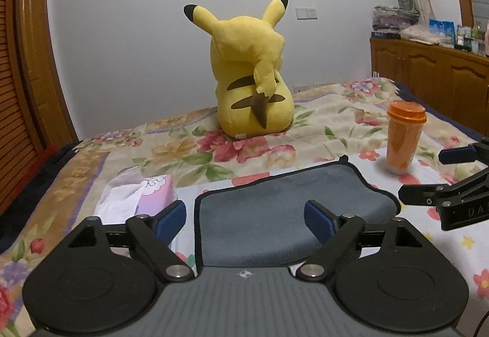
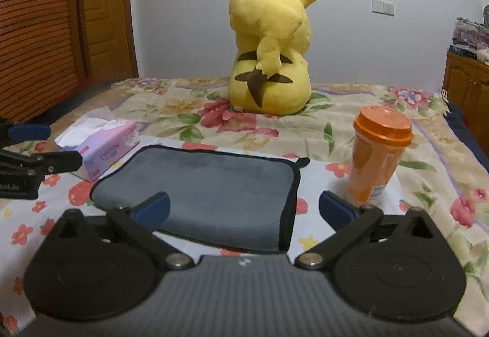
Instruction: Fold towel
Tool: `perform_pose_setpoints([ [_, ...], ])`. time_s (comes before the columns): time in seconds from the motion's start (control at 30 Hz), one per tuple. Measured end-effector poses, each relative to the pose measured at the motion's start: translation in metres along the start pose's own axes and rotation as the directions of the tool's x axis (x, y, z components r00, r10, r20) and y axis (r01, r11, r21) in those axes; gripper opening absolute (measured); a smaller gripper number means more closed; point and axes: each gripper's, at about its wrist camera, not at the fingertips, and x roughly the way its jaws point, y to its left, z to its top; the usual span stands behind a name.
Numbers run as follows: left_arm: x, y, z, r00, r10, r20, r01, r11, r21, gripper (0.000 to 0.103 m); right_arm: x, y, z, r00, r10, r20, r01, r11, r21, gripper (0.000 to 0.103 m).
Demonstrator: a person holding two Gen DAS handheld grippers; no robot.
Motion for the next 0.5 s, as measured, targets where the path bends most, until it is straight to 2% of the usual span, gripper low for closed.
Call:
perform_pose_setpoints([
  [0.17,-0.013,-0.003,0.003,1.000,-0.005,0.014,0.005,1.000,-0.012,0.103,-0.009,0.001,0.001,1.000,-0.008,-0.003,0.008,1.000,0.008,0.103],
  [0.5,-0.046,-0.007,0.013,0.999,0.032,0.022,-0.032,0.999,-0.030,0.103,-0.042,0.005,0.005,0.999,-0.043,0.027,0.043,0.999,0.009,0.103],
])
